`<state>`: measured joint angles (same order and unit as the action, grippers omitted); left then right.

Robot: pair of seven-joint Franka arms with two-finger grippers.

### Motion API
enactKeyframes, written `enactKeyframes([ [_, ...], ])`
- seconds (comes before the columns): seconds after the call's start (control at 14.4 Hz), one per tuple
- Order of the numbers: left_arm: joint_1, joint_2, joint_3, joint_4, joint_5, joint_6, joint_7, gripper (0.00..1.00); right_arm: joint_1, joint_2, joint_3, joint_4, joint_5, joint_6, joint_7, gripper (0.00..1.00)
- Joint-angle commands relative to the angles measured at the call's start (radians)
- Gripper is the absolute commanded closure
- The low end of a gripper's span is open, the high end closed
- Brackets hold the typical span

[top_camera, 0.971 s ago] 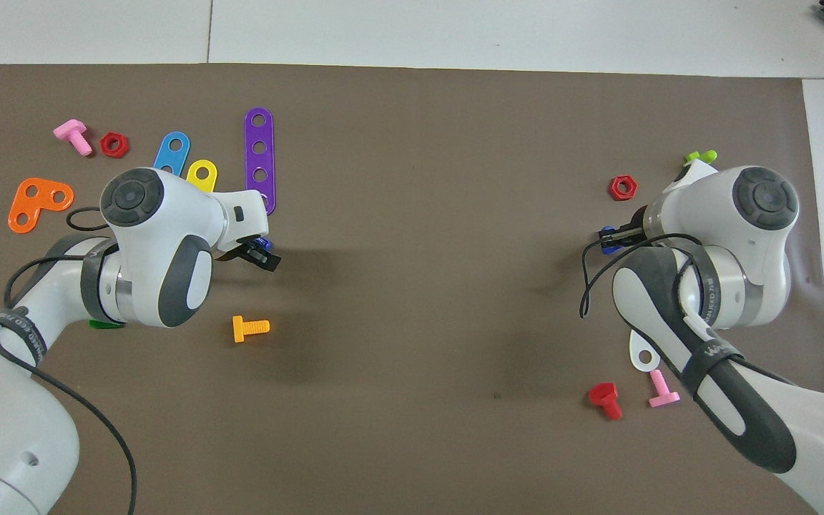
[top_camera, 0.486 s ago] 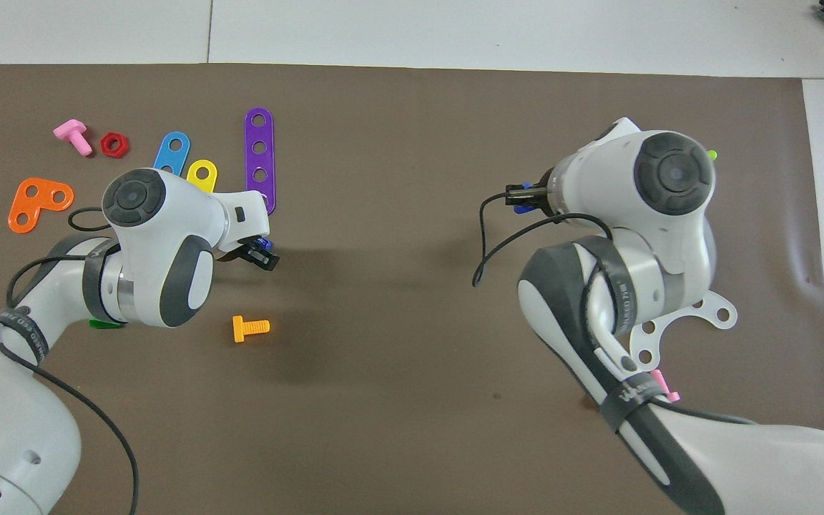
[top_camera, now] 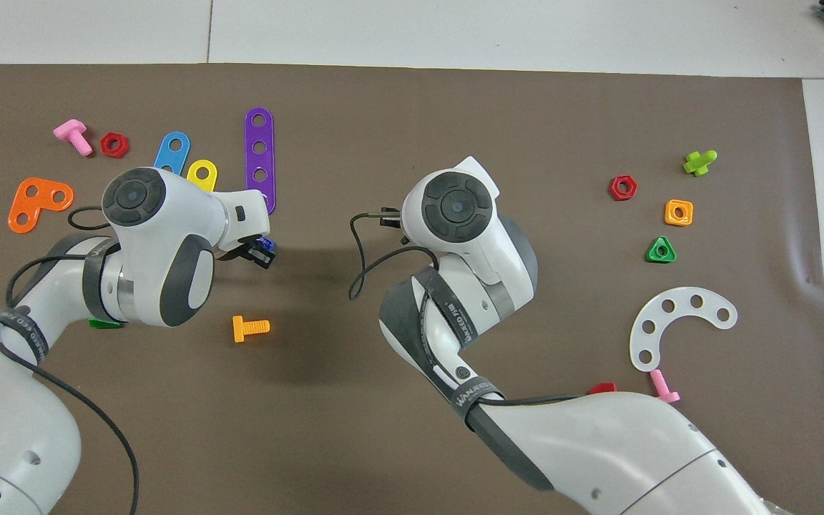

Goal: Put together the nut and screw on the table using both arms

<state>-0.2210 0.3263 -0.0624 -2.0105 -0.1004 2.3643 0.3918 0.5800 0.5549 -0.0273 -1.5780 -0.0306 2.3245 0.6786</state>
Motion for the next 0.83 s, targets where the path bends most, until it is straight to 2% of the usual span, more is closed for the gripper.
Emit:
enactKeyframes([
  [0.0,-0.018,0.000,0.019,-0.004,-0.016,-0.005,0.016,0.79,0.021,0.026,-0.003,0.018,-0.019,0.035,0.035,1.00],
  [0.14,-0.012,0.000,0.019,-0.002,-0.016,-0.022,0.013,0.87,0.029,0.028,-0.002,-0.002,-0.020,0.042,0.053,1.00],
  [0.28,-0.009,-0.001,0.019,-0.002,-0.016,-0.030,0.009,0.87,0.038,0.026,-0.002,-0.017,-0.019,0.055,0.070,1.00],
  [0.49,-0.006,-0.001,0.021,0.032,-0.018,-0.111,-0.034,0.90,0.038,0.025,-0.003,-0.059,-0.019,0.071,0.068,1.00],
  [0.55,-0.006,0.000,0.021,0.048,-0.019,-0.137,-0.037,0.90,0.037,0.025,-0.003,-0.059,-0.019,0.078,0.070,0.86],
  [0.62,-0.006,0.000,0.021,0.071,-0.021,-0.172,-0.041,0.91,0.037,0.023,-0.003,-0.059,-0.022,0.078,0.070,0.02],
  [0.76,-0.011,0.007,0.021,0.146,-0.019,-0.264,-0.117,0.92,0.040,0.020,-0.003,-0.047,-0.028,0.073,0.070,0.00],
])
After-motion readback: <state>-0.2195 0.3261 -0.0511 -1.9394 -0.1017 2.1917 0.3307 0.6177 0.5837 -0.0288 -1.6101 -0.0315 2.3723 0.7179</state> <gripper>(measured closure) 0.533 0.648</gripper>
